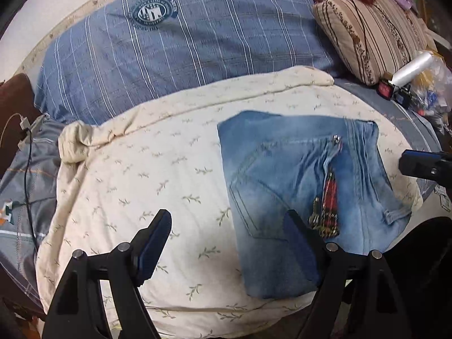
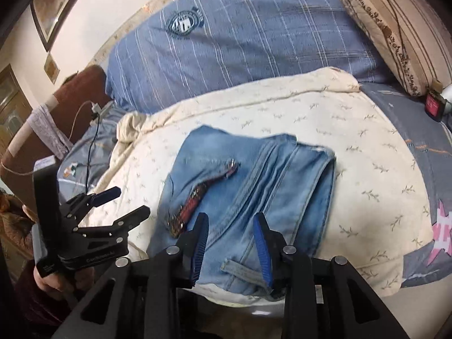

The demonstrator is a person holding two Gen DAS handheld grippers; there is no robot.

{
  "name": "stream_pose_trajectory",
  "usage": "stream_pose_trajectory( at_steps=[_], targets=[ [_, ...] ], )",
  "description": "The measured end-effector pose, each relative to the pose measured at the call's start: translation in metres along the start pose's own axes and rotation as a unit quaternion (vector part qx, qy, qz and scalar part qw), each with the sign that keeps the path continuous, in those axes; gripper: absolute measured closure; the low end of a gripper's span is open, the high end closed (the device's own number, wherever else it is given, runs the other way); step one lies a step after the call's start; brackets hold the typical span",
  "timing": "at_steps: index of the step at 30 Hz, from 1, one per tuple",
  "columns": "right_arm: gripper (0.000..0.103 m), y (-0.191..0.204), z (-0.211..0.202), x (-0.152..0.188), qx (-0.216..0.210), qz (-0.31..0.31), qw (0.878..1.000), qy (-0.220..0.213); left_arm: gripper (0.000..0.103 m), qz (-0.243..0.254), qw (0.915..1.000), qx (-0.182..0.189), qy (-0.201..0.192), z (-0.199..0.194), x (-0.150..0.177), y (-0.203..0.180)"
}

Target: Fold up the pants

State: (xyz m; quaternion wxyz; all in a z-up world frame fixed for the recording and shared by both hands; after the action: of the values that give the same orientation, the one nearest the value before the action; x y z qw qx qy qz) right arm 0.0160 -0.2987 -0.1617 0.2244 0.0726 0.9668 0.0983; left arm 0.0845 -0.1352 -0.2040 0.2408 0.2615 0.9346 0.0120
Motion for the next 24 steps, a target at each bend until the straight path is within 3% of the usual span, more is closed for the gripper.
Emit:
stream_pose_trajectory(
  at_steps=[7, 15, 24],
  targets=[
    [0.065, -0.019, 0.009, -0.024, 0.005, 0.03, 1.0, -0.002, 0.02, 0.009, 0.9999, -0.012, -0.003, 0.003, -0.017, -0.004],
    [0.065, -0.033, 0.038, -0.045, -0.008, 0.061, 0.998, -0.007, 0.02, 0.016, 0.9992, -0.032, 0.017, 0.032, -0.038, -0.001],
    [0.064, -0.044, 0.075, -0.051, -0.027, 0.081, 0.996, 0.027, 0.02, 0.017, 0.9981, -0.036, 0.047, 0.071, -0.049, -0.003]
  ],
)
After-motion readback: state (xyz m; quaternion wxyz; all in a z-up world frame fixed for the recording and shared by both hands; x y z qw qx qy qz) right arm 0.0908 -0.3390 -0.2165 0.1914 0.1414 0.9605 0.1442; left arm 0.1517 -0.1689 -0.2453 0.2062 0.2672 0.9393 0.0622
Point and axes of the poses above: each gripper's, at about its wrist camera, not at the fingertips, and z roughly the way its jaws point, y to its left, x to its underside, the point moved 10 cm from there along z, roughly the way its jaws point, and after that the axes turned 15 degrees about y, right-handed, at the moved point
